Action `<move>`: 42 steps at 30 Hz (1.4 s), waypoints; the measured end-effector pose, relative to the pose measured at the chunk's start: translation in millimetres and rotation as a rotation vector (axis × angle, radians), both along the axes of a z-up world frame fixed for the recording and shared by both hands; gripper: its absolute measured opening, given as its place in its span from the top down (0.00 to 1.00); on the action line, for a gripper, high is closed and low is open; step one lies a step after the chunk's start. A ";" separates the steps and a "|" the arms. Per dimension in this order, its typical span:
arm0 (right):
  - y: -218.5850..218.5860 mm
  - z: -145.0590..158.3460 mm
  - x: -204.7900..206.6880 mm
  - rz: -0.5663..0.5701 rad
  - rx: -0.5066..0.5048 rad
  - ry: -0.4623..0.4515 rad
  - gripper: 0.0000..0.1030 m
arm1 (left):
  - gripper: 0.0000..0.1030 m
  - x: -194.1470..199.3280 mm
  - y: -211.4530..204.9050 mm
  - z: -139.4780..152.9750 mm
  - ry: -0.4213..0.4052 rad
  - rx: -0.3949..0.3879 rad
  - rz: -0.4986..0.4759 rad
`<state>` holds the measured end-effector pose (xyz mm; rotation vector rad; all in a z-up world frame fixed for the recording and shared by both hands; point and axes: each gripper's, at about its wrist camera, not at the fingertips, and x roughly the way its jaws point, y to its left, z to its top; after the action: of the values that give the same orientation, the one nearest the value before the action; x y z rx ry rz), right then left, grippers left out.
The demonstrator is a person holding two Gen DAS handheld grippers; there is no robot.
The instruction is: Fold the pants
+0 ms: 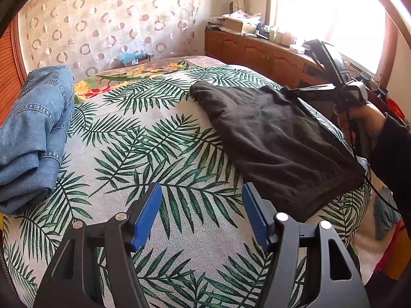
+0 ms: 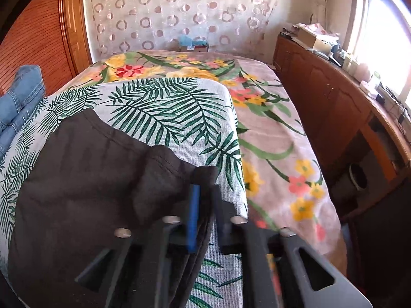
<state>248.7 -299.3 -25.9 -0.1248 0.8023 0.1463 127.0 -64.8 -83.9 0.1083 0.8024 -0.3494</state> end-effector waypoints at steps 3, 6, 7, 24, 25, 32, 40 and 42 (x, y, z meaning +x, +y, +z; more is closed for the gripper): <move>-6.3 3.0 0.0 -0.030 0.012 -0.014 0.95 | 0.36 0.2 -0.1 -0.2 0.001 -0.002 0.001; -9.9 0.8 2.0 -0.059 0.049 0.006 0.94 | 0.36 -0.8 -2.2 0.1 -0.001 -0.001 -0.005; -9.7 0.8 2.2 -0.062 0.056 0.008 0.94 | 0.36 -1.0 -2.5 -0.1 -0.002 -0.001 -0.006; 7.2 11.1 -102.4 0.077 0.081 -0.049 0.77 | 0.36 -10.1 -16.2 -6.0 0.019 0.004 -0.062; 8.1 8.1 -110.5 0.086 0.083 -0.049 0.74 | 0.36 -11.0 -17.5 -6.9 0.024 0.006 -0.069; 2.5 -13.1 -148.6 0.073 0.099 -0.066 0.63 | 0.36 -20.6 -24.8 -9.0 0.037 0.009 -0.109; 10.2 -14.4 -165.9 0.061 0.097 -0.087 0.62 | 0.36 -32.1 -36.6 -7.4 0.025 0.009 -0.155; 14.4 -14.3 -171.4 0.055 0.091 -0.102 0.62 | 0.36 -32.5 -41.1 -9.8 0.029 0.017 -0.167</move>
<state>77.2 -284.9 -40.1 -0.0681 0.6897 0.2258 94.5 -106.0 -93.7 0.1873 0.8272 -0.5027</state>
